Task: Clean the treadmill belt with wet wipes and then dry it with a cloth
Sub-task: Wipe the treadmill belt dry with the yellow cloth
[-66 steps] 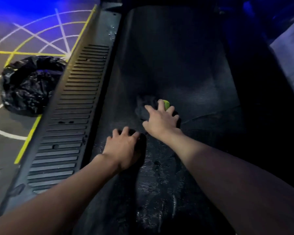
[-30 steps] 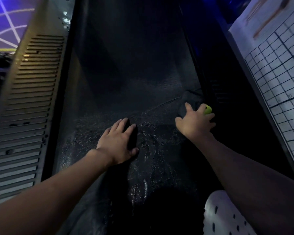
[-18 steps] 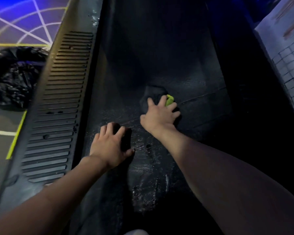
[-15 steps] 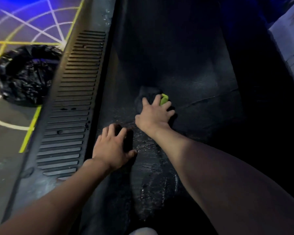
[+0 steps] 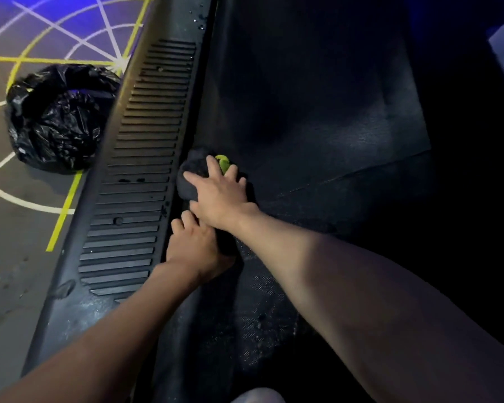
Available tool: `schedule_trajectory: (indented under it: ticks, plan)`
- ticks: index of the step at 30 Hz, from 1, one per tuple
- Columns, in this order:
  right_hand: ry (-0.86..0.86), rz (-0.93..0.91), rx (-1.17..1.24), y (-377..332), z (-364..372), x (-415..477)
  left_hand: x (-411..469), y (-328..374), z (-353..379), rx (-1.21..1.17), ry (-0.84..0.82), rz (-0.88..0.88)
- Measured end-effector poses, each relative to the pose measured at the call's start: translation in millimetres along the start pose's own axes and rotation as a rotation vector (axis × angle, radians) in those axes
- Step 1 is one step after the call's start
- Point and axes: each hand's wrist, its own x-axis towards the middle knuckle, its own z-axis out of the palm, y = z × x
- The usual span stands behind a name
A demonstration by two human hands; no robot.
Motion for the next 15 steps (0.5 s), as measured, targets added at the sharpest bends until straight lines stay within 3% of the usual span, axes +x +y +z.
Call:
schedule_trajectory:
  ticks: [4, 8, 15]
  plan:
    - [-0.021, 0.044, 0.000, 1.2, -7.2, -3.6, 0.6, 37.7, -23.9, -0.272, -0.264, -0.168]
    - [-0.012, 0.173, 0.015, 33.3, -17.9, -15.2, -4.2, 65.0, -24.7, -0.292, -0.323, -0.240]
    - [0.048, 0.301, 0.038, 89.2, -28.9, -35.1, 2.4, 86.2, -5.4, -0.316, -0.208, -0.273]
